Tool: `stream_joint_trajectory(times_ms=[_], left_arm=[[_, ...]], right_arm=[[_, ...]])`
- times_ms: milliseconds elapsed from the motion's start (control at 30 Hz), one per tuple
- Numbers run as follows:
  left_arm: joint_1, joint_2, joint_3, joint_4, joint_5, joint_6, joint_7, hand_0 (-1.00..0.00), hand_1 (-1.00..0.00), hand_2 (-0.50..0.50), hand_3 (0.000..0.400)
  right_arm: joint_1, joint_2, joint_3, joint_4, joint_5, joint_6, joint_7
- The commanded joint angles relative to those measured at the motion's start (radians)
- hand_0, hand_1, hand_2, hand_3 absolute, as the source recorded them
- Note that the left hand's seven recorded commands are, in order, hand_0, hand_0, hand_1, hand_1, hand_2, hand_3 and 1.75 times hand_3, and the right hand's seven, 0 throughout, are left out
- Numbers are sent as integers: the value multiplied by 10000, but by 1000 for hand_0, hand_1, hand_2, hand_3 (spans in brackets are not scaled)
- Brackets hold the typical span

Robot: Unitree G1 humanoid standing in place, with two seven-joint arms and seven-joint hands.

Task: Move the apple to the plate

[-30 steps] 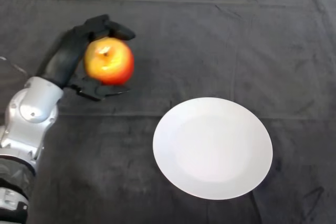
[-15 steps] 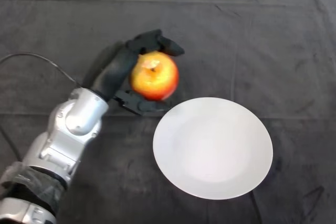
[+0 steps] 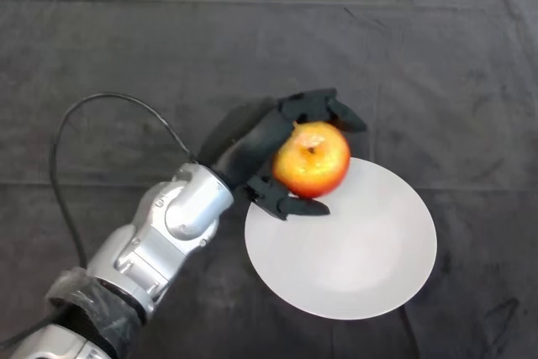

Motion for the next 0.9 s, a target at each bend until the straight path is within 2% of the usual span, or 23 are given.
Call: stream_joint_trajectory(times_ms=[33,133,233,267,333,433,667,700,733,900], left_arm=[[371,100,-230,384,-133,-183,147,-1000,-953,-24,400],[244,115,-450,747,-268,-276,72,-1000,-929,-35,400],[126,133,-617,1000,-392,-294,-30,-1000,-824,-88,400],[85,149,-650,1058,-438,-293,-78,-1000,-659,-171,400],[15,186,-699,1153,-525,-296,-171,-1000,-106,-447,400],[-30,213,-777,1277,-597,-321,-222,-1000,0,-500,400],[-121,240,-883,1449,-745,-334,-271,-1000,0,-500,400],[-132,249,-886,1468,-766,-343,-278,-427,0,-214,171],[-146,263,-884,1487,-793,-353,-290,0,0,0,0],[-192,363,-811,1480,-921,-374,-362,0,0,0,0]], right_arm=[[329,-82,-137,-150,105,79,77],[327,-82,-137,-148,104,81,78],[323,-82,-137,-143,102,81,78],[322,-82,-137,-141,101,81,79],[319,-81,-137,-137,100,81,79],[315,-81,-137,-130,98,80,78],[306,-80,-135,-114,93,77,77],[305,-79,-135,-112,93,76,77],[304,-79,-135,-109,92,75,77],[299,-79,-134,-100,90,72,76]])
